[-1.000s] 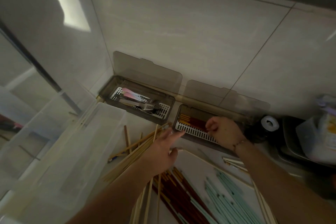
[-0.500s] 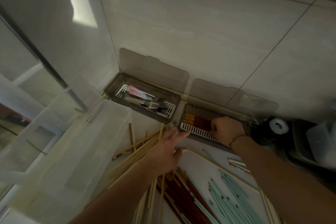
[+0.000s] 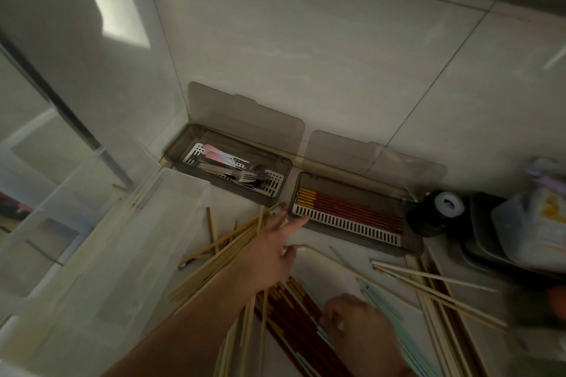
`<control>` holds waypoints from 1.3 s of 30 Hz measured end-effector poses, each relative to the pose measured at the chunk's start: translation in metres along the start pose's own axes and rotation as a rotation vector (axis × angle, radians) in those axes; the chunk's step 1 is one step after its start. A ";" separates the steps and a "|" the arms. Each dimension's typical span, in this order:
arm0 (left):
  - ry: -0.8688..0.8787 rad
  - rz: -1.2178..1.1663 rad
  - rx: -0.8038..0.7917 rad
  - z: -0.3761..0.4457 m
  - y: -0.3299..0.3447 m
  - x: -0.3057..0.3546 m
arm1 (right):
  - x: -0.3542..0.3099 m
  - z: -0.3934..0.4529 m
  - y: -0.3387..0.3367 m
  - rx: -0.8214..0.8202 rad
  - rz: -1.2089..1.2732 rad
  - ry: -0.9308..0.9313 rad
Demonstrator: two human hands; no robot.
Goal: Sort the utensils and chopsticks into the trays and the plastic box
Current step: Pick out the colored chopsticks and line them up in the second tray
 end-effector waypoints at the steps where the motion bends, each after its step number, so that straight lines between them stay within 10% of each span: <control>1: 0.001 0.035 0.015 0.000 -0.001 0.001 | -0.001 -0.004 0.009 -0.029 -0.018 0.026; 14: 0.016 0.373 0.101 -0.002 -0.003 0.013 | -0.009 0.000 0.020 -0.107 -0.244 0.110; 27: 0.029 0.357 0.097 -0.006 -0.010 0.008 | -0.002 0.025 -0.165 0.566 0.722 -0.186; 39: -0.006 0.329 0.089 -0.005 -0.007 0.004 | 0.018 0.156 -0.069 -0.150 -0.111 -0.181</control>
Point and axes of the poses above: each hand's wrist, its own z-axis towards the middle knuckle, its own y-axis out of the palm, x = y × z, the point moved 7 cm from there along z, towards the middle knuckle, and after that the axes turned 3 degrees about y, right-handed, at the moved point
